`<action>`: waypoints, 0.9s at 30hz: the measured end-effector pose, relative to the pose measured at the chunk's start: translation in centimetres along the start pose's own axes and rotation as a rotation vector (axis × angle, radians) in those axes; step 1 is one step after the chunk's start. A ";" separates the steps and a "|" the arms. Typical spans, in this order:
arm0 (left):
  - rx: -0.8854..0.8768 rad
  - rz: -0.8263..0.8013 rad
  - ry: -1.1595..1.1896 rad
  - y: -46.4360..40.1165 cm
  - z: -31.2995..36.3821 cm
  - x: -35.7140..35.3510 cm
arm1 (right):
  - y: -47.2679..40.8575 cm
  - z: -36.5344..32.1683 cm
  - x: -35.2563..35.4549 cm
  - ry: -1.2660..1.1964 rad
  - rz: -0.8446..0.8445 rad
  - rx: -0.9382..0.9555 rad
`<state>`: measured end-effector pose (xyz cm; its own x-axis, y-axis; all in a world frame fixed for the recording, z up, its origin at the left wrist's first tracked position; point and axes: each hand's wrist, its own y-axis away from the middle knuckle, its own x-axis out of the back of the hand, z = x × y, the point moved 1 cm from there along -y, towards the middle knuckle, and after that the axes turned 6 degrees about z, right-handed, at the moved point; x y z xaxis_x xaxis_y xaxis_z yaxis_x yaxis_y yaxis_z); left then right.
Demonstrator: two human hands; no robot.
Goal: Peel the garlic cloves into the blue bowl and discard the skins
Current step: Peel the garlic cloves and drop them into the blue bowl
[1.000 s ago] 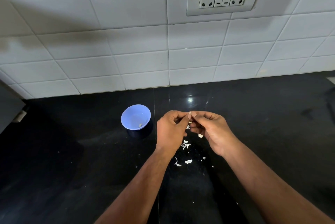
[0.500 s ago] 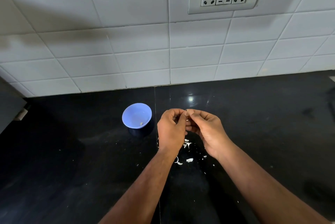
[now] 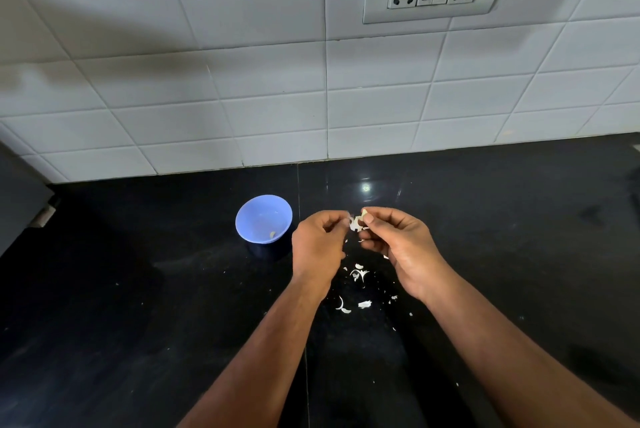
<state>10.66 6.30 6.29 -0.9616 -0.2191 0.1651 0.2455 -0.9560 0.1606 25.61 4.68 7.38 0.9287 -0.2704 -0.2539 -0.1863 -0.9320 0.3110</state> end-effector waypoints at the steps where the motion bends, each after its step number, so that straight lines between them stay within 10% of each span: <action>1: -0.008 -0.034 0.000 0.2 0.1 0.0 | 0.0 0.0 0.0 0.022 0.024 0.009; 27: -0.205 -0.091 0.019 1.5 1.1 -0.1 | 0.1 -1.4 0.0 0.197 -0.012 0.106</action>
<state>11.27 5.07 7.58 -0.9812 -0.1319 0.1407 0.1293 -0.9912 -0.0274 26.07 4.89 8.66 0.9737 -0.2168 -0.0698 -0.1982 -0.9577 0.2087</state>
